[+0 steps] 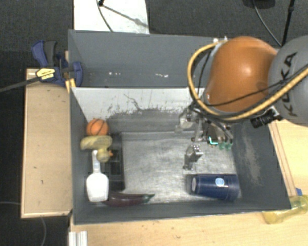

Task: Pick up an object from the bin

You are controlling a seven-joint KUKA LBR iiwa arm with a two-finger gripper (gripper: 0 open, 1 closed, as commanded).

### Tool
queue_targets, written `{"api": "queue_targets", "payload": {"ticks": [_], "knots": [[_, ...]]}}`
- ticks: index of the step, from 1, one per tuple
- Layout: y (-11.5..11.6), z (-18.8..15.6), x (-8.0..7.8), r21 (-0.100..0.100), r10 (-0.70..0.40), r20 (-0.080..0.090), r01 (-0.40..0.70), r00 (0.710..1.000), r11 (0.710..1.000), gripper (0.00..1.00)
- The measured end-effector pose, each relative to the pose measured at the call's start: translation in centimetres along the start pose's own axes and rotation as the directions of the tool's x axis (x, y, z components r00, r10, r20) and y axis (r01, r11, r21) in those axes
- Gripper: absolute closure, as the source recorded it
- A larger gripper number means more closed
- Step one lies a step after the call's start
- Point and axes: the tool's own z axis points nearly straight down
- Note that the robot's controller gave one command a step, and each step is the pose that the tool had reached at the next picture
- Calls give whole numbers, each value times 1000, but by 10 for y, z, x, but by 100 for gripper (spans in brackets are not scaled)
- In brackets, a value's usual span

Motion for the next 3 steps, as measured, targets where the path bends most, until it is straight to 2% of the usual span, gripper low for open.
{"api": "queue_targets", "payload": {"ticks": [1,2,3], "knots": [[0,-4,-2,-1,3,8,-3,1000,1000,0],[-18,50,7,-2,104,11,-104,995,995,0],[-81,77,36,0,-12,7,12,1000,1000,0]]}}
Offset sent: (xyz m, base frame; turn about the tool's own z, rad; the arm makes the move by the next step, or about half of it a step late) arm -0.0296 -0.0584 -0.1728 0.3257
